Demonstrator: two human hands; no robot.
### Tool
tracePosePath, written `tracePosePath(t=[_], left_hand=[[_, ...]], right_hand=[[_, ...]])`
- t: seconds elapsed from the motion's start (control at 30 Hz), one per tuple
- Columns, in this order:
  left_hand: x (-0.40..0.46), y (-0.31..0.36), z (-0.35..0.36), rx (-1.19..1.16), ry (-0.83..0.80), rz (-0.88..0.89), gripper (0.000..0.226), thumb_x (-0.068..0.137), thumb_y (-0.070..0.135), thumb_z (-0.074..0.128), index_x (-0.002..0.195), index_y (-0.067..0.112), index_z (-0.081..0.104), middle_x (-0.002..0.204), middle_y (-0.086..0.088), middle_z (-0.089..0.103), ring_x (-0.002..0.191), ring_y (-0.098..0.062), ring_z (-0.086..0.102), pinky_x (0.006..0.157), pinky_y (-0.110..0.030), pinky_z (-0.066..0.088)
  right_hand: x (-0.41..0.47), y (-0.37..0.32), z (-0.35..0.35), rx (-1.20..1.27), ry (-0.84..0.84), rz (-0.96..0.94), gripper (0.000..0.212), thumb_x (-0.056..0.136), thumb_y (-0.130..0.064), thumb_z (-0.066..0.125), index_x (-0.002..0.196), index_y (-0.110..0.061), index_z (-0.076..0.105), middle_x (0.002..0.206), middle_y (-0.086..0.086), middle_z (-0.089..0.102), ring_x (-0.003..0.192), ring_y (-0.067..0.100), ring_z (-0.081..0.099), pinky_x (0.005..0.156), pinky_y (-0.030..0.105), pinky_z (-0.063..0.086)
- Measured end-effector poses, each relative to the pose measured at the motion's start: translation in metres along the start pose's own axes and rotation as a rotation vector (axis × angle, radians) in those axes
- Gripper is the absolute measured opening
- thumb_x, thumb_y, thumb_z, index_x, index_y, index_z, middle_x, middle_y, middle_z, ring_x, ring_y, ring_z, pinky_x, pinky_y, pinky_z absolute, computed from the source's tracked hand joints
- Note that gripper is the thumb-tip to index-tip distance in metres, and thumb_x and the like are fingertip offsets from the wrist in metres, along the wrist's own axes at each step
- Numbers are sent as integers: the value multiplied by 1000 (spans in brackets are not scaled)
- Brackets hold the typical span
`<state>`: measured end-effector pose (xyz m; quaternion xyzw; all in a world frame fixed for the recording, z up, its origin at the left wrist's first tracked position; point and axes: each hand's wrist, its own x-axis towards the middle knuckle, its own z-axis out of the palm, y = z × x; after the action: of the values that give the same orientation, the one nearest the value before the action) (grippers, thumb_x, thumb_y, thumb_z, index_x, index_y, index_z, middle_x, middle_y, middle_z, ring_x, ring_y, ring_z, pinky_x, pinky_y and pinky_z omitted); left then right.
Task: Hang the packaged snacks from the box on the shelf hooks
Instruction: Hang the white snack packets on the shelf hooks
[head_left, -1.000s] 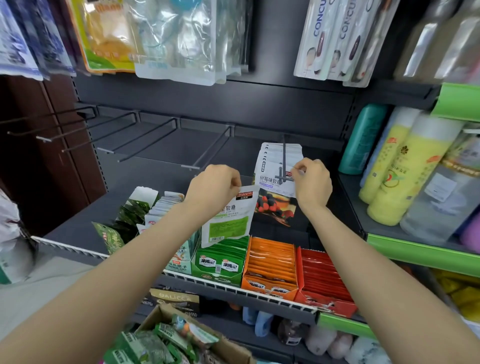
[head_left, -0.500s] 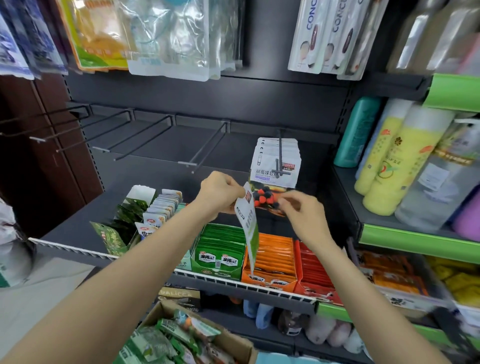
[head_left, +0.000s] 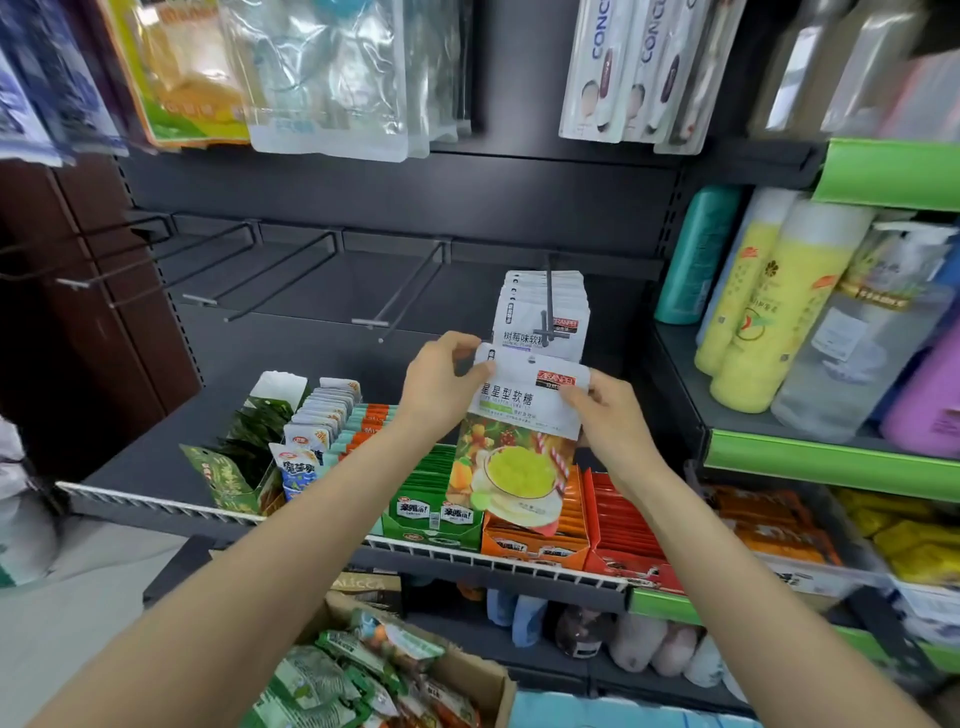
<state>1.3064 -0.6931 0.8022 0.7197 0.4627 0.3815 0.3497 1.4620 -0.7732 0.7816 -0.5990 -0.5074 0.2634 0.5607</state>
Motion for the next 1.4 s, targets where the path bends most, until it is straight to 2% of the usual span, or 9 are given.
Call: tracePosePath(t=[0.13,0.2,0.3,0.43,0.57,0.8,1.07,1.17,1.4], left_hand=[[0,0,-2,6,6,70,13,88,19,65,101,17,66,88,2,65,83,-14,59,75,-23,45],[2,1,-2,-9,11,78,1,86,17,67,85,19,66,77,2,67,79,-19,63,77,-31,53],[7,2,1,-51,-7,74,10,85,16,67,78,22,64,73,2,68,85,-24,66,84,-44,54],[21,9,7,-27,13,121,7,84,15,67,84,21,64,82,-12,67,85,-25,64,82,-42,54],[28,15,11,30,36,137,2,85,15,67,87,14,66,77,-5,62,73,-16,54,61,-17,42],[30,11,17,84,36,173,2,86,17,66,87,15,66,72,0,58,64,-6,49,55,-11,36],[53,5,40,179,166,136,9,88,14,60,93,19,67,96,0,64,83,-17,61,69,-29,46],[69,7,49,227,225,148,18,90,15,57,107,19,62,106,-3,60,88,-19,60,68,-29,44],[95,8,59,252,265,114,15,91,15,58,104,18,62,107,-4,58,85,-19,58,67,-28,41]], right_hand=[[4,-4,-3,83,-40,79,25,95,-12,50,86,-29,66,96,-3,70,90,16,67,75,34,55],[7,-2,-5,24,31,3,20,93,-14,54,86,-26,68,93,-3,71,89,16,67,75,34,53],[14,-1,-9,-88,156,-136,11,89,-15,60,95,-20,68,92,-7,70,85,11,65,74,26,51],[26,-1,-12,-256,257,-175,8,88,-22,63,95,-21,64,82,-7,66,76,9,61,62,16,42],[35,3,-14,-333,288,-169,6,87,-25,63,90,-20,62,80,0,67,73,13,61,62,27,44],[35,14,-15,-383,352,-166,7,87,-28,62,91,-23,62,78,-3,65,75,16,61,64,34,46],[59,21,-11,-625,363,-276,21,90,-14,57,110,-22,60,98,-1,55,82,14,55,62,26,38],[77,26,-10,-676,399,-244,24,90,-14,58,113,-22,61,105,0,54,90,16,57,65,28,42],[106,27,-6,-731,415,-140,28,91,-15,57,118,-21,58,110,3,51,94,21,56,67,30,41]])
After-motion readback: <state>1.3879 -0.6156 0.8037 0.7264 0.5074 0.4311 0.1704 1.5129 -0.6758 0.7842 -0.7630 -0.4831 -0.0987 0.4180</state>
